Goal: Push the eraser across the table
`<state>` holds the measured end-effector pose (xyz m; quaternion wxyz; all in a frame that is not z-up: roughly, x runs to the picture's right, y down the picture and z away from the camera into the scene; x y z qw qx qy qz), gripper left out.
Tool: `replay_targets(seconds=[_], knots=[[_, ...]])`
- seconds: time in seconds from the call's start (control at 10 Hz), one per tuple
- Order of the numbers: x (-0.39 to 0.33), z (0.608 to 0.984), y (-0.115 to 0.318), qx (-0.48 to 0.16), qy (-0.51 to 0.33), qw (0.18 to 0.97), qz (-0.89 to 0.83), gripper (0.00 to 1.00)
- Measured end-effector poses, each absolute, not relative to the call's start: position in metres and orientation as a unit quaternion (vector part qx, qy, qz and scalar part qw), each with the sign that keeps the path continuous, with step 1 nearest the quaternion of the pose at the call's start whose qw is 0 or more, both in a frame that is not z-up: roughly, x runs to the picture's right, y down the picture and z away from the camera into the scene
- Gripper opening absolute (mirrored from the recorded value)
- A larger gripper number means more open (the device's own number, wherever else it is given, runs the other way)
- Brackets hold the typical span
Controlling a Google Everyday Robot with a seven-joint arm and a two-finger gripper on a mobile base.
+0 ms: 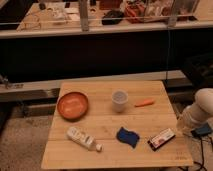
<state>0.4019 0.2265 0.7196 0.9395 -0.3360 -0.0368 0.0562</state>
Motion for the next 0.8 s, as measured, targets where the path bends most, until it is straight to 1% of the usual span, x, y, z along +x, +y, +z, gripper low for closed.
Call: replay_targets(seconds=[0.2,0.3,0.6,0.8], knots=[[0.393,0.709,0.246,-0.34,-0.046,0.938,0.051,0.0],[0.376,0.708,0.255,-0.346,-0.049,0.936,0.041,0.0],[0.339,0.721,0.279,-0.373,-0.053,0.926,0.014,0.0],[0.337,0.732,0.291,-0.387,-0.054,0.921,0.007,0.0]])
